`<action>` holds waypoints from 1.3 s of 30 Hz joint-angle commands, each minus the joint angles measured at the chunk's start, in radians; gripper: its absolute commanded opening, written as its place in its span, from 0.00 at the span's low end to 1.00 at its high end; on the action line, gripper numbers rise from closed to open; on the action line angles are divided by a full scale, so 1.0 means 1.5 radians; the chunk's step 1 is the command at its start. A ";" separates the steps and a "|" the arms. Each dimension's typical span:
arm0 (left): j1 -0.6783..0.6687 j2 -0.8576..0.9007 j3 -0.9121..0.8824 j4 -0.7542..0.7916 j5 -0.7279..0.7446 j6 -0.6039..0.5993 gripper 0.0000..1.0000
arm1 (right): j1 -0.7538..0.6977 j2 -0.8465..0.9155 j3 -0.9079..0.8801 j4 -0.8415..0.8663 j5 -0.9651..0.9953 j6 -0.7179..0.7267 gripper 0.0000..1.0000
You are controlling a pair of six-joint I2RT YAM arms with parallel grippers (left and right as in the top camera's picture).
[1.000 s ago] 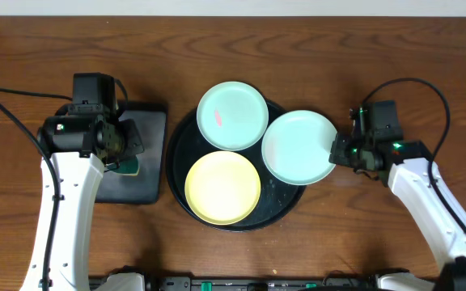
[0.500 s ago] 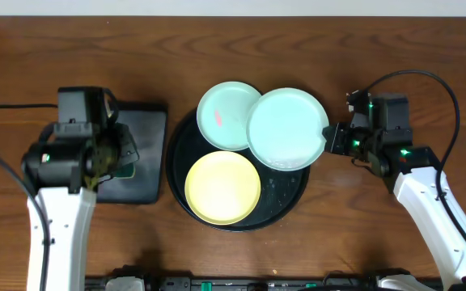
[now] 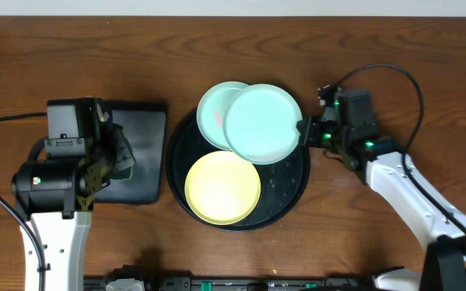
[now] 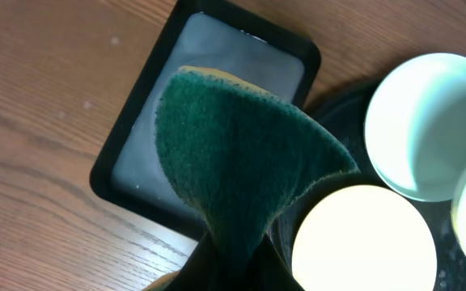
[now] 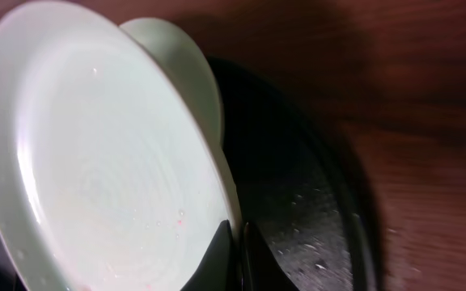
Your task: Clean dirty plates on tray and stack at the side
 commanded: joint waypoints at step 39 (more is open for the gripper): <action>0.245 0.039 0.001 -0.021 0.134 -0.005 0.07 | 0.483 0.446 0.588 0.195 0.567 -0.511 0.01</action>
